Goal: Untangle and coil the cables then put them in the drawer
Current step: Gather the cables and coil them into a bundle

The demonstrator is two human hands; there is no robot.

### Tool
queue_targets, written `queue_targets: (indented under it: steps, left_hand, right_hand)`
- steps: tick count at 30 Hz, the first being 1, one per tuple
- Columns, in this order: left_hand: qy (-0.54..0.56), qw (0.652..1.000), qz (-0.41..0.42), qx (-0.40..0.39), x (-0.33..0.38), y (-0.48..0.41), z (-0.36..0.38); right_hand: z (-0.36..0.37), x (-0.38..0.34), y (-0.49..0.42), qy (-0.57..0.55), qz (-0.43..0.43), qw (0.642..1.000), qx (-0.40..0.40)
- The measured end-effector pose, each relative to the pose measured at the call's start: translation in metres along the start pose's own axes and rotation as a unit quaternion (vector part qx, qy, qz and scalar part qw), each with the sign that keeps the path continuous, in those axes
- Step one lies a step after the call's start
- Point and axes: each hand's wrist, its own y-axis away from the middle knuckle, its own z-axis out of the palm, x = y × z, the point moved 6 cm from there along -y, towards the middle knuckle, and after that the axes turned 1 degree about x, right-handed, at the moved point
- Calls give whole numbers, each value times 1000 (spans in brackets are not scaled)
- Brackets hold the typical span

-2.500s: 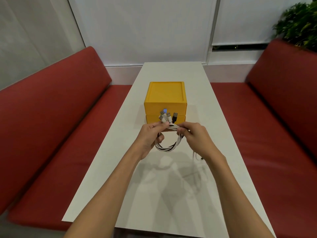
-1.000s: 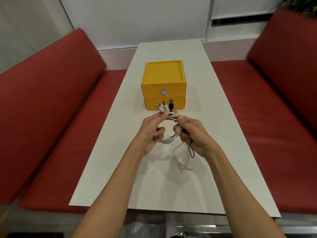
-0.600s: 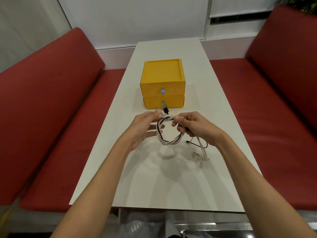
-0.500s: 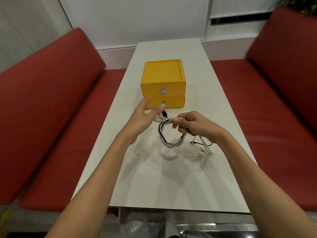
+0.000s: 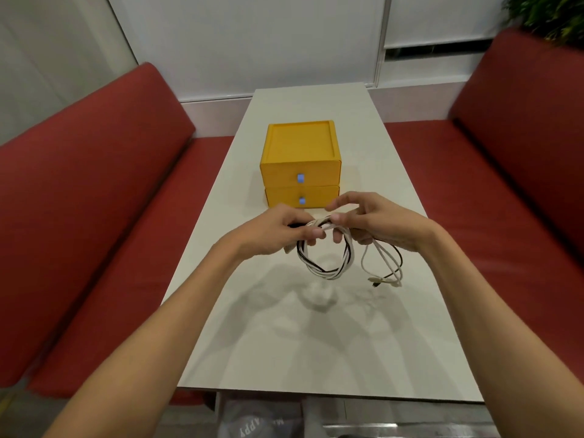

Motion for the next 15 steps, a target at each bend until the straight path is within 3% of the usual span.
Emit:
queue_targets:
  steps: [4, 10, 15]
  left_hand:
    - [52, 998, -14, 22, -9, 6, -1]
    - [-124, 990, 11, 60, 9, -2, 0]
    - [-122, 987, 72, 78, 19, 2, 2]
  right_hand:
    - [-6, 0, 1, 8, -25, 1000, 5]
    - [5, -7, -4, 66, -61, 995, 46]
    - [-1, -6, -2, 3, -66, 996, 54]
